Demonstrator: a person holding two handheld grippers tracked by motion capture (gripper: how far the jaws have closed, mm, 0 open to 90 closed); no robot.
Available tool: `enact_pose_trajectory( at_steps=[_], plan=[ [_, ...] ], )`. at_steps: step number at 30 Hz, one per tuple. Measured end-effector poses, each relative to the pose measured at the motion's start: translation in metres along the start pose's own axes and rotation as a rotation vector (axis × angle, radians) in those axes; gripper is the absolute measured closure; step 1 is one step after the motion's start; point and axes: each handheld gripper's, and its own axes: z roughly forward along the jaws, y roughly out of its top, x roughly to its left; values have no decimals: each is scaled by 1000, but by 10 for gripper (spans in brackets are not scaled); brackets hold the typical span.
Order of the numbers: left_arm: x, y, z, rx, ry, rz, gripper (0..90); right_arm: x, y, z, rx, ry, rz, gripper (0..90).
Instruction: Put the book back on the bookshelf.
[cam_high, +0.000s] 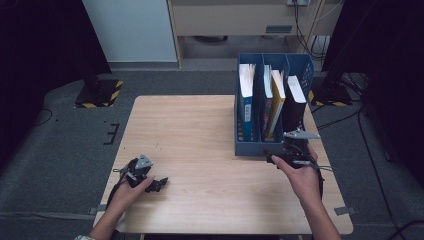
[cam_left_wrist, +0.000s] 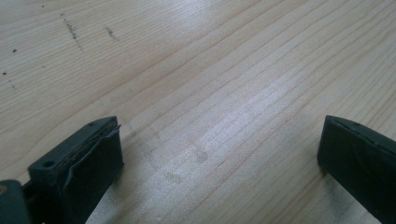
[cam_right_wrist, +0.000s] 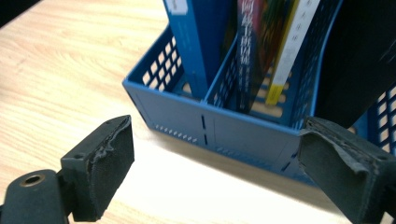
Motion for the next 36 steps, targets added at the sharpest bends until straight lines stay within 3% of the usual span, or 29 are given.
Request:
enact_pose_trajectory(
  at_steps=[20,36],
  plan=[
    [0,0,0,0,0,0,0,15,-52,21,72,10,-16,101],
    [0,0,0,0,0,0,0,35,-58,35,114,41,-88,82]
  ],
)
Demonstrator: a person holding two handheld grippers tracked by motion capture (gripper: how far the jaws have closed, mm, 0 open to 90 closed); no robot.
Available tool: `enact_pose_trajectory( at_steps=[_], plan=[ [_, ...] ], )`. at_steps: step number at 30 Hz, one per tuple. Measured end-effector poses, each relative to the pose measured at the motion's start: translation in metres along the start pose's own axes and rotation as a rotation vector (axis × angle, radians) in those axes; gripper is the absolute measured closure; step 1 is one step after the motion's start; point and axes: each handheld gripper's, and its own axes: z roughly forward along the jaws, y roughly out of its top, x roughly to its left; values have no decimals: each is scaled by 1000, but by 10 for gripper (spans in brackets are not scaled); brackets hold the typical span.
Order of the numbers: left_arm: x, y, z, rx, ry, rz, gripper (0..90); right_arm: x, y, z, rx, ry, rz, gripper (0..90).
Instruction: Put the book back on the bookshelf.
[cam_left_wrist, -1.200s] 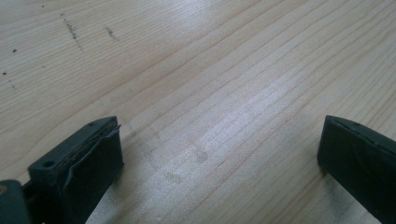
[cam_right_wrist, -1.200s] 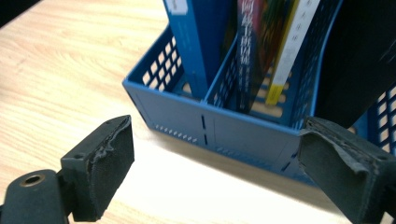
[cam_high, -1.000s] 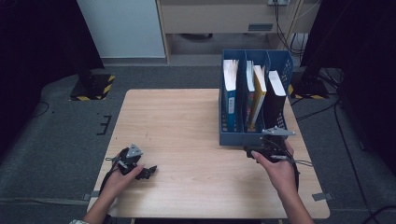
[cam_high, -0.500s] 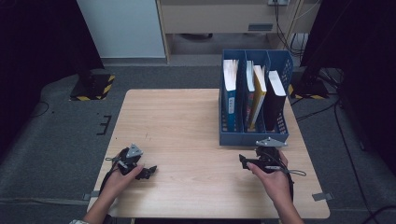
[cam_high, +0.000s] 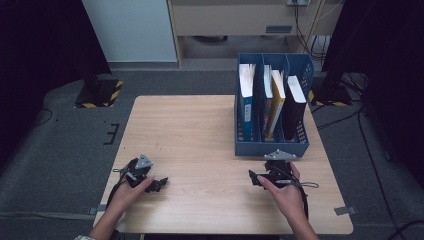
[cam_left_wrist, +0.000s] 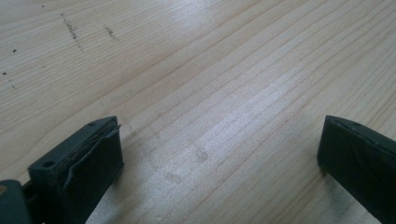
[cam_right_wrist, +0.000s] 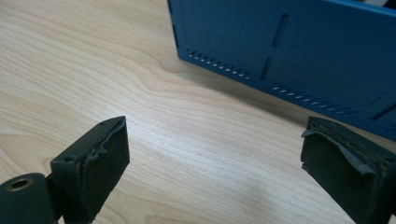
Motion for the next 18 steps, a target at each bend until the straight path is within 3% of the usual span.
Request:
enact_pose_trajectory(
  at_steps=[18],
  plan=[
    [-1,0,0,1,-4,4,0,38,8,30,44,63,-76,79]
  ],
)
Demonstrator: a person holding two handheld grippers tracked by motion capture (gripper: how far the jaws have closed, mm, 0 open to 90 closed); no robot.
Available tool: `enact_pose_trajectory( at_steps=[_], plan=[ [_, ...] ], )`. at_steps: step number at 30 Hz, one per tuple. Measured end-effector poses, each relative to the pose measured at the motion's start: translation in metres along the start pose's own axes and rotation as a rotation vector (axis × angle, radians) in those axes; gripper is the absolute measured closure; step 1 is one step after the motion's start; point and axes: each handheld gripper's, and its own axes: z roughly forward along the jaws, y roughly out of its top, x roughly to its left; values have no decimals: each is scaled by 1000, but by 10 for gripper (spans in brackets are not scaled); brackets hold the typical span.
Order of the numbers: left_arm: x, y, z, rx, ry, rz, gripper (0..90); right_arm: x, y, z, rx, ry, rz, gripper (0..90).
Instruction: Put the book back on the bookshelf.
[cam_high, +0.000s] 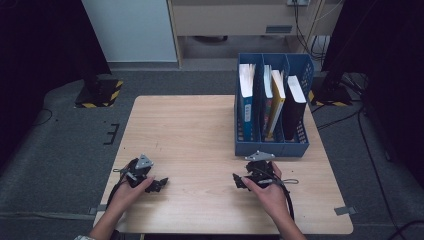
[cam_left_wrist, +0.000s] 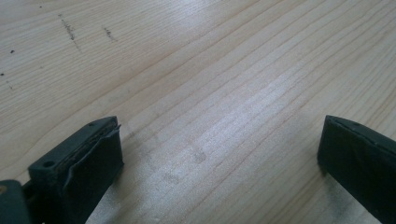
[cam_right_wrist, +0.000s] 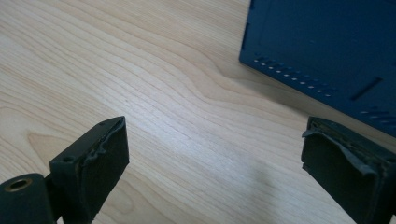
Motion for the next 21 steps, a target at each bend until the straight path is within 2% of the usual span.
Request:
enact_pose_trajectory(
  at_steps=[12,21],
  plan=[
    [0,0,0,0,-1,1,0,19,8,18,5,35,-36,79],
    [0,0,0,0,-3,2,0,37,14,40,5,65,-47,79]
  ],
)
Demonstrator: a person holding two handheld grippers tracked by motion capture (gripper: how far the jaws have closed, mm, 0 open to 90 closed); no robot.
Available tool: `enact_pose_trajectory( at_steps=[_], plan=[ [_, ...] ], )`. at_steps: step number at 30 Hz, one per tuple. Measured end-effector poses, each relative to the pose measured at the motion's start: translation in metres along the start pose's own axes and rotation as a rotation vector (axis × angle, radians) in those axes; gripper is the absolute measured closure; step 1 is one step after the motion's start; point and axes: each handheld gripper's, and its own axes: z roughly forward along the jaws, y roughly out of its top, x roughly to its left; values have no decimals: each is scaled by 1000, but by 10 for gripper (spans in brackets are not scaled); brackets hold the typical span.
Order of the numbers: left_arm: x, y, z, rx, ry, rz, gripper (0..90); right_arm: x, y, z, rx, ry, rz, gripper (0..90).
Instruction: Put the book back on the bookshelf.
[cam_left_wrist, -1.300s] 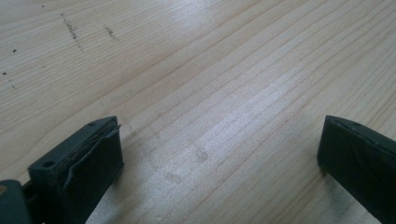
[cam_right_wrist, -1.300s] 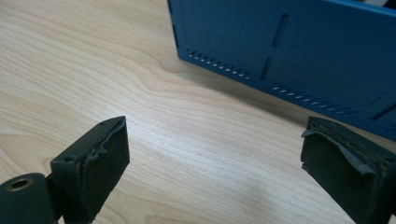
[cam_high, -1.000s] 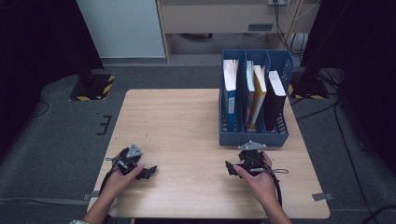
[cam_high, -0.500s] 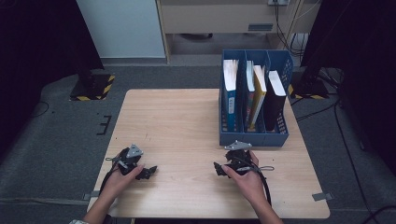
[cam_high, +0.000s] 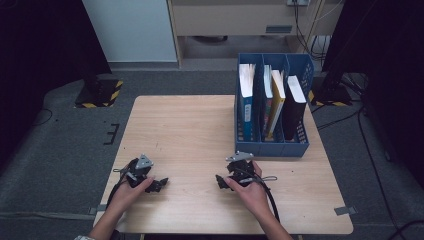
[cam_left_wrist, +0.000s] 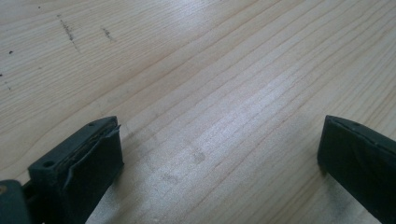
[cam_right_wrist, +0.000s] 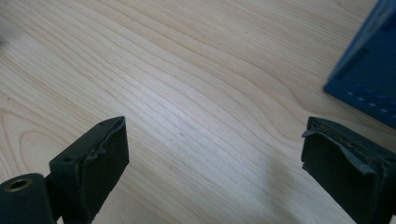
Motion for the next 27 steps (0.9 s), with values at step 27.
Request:
enact_pose_trajectory(
  at_steps=[27],
  plan=[
    [0,0,0,0,-3,3,0,14,14,51,-39,-122,35,52]
  ],
)
